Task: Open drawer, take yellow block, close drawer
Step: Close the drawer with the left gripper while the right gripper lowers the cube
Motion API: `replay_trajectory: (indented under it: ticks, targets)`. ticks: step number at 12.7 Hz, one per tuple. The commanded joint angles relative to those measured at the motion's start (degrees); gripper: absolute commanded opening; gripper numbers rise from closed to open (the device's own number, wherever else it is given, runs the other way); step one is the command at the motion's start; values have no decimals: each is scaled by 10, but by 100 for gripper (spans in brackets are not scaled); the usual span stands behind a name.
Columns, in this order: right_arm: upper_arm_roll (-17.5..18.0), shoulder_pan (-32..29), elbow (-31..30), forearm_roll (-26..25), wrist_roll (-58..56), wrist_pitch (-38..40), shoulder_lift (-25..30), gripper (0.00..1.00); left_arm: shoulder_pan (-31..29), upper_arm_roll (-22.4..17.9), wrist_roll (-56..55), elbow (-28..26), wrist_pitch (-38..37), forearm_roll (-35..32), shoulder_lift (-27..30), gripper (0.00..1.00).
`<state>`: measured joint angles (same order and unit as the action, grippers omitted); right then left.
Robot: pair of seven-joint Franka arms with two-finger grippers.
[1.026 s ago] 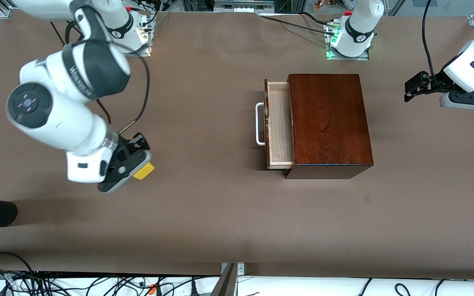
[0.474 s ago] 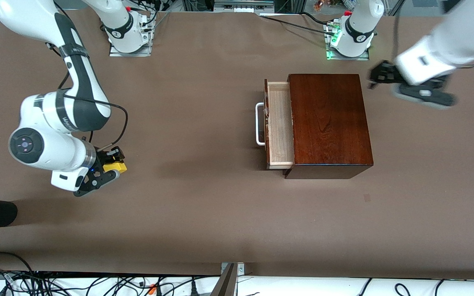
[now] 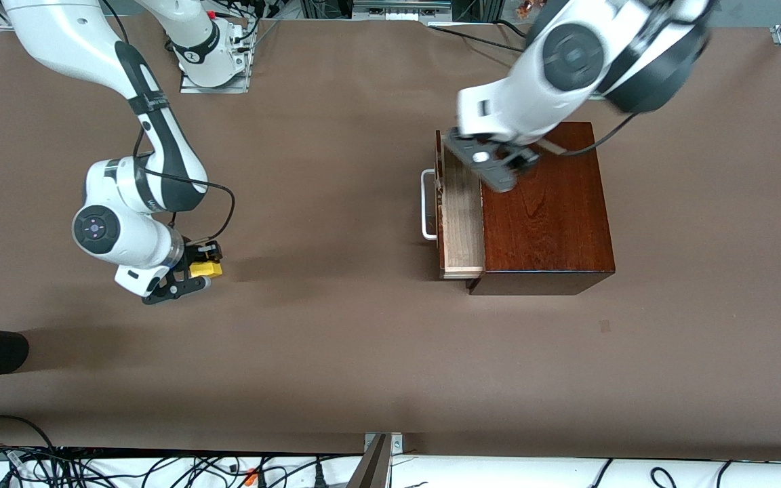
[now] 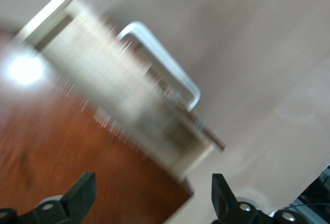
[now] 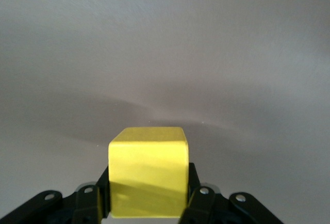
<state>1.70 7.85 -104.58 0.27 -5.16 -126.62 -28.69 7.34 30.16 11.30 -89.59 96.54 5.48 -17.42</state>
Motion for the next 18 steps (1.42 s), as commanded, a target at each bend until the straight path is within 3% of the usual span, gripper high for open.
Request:
replay_trajectory:
  ticks: [1, 2, 3, 5, 8, 11, 12, 13, 18]
  targets:
    - [0, 0, -53, 8, 51, -38, 25, 6, 40, -1, 136, 46, 59, -3, -80, 47]
    - [0, 0, -60, 8, 51, -51, 22, 6, 57, -1, 209, 46, 91, -11, -102, 21]
    - [-1, 0, -62, 9, 51, -63, 17, 6, 78, -2, 279, 46, 134, -40, -120, 12]
    - [0, 0, -57, 9, 51, -102, -4, 7, 101, -2, 310, 45, 178, -103, -146, 2]
    - [-1, -1, -56, 9, 50, -137, -28, 16, 115, -2, 325, 44, 201, -195, -179, 2]
    - [-1, -1, -56, 9, 51, -141, -31, 38, 115, -4, 334, 39, 197, -228, -197, 3]
    - [-1, -1, -56, 9, 50, -141, -31, 59, 114, -5, 335, 38, 194, -230, -202, 3]
    - [-2, -2, -55, 8, 40, -139, -29, 100, 113, -5, 335, 37, 192, -231, -204, 3]
    - [-14, -6, -51, 4, -16, -124, 41, 100, 84, -7, 390, 41, 110, -229, -206, 3]
